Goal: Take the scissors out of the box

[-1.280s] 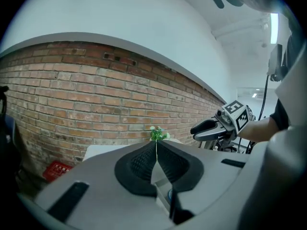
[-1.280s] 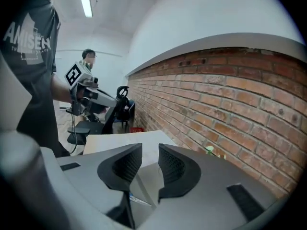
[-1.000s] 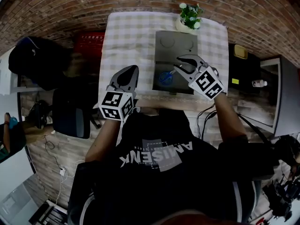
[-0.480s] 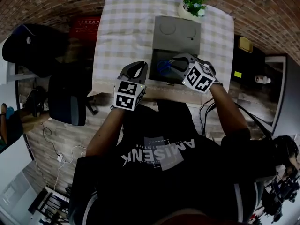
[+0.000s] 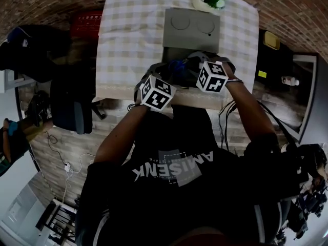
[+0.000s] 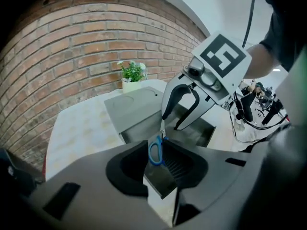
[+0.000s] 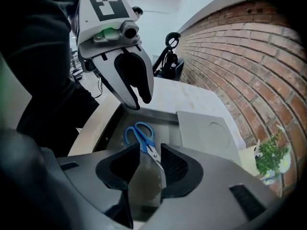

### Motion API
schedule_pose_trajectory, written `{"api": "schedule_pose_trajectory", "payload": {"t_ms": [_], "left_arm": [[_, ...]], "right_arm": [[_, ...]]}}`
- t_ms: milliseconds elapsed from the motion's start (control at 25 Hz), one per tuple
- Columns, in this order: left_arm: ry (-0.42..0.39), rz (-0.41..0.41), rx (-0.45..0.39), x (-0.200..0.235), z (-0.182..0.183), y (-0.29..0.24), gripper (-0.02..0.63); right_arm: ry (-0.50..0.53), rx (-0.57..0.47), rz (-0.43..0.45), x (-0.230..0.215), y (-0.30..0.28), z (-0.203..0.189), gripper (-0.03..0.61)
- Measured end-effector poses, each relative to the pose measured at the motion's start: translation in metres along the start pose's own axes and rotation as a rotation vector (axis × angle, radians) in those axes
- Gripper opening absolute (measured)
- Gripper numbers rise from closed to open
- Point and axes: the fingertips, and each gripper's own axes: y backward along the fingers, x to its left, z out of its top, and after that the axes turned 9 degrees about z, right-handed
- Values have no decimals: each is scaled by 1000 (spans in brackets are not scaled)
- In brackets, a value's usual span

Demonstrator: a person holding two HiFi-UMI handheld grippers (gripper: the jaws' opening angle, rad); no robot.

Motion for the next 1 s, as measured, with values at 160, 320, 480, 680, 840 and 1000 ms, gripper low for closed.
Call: {"api": "schedule_pose_trajectory", "payload": {"t_ms": [160, 320, 480, 680, 840, 1000], "left_arm": [[-56, -25, 90, -12, -14, -23, 101], [-117, -29, 150, -19, -22, -40, 106], [-170, -26, 196, -23, -28, -52, 106], [-236, -38, 252, -25, -32, -63, 106], [-280, -16, 324, -21, -53, -75, 107], [-273, -15, 359, -21, -55, -79, 106]], "right_arm": [[50, 41, 15, -1, -15, -9, 164], [74, 68, 24, 0, -25, -17, 164], [105, 91, 20, -1, -32, -24, 164], [112, 90, 12, -8, -37, -28, 164], [155, 97, 24, -12, -44, -30, 164], [228, 136, 58, -10, -51, -30, 163]]}}
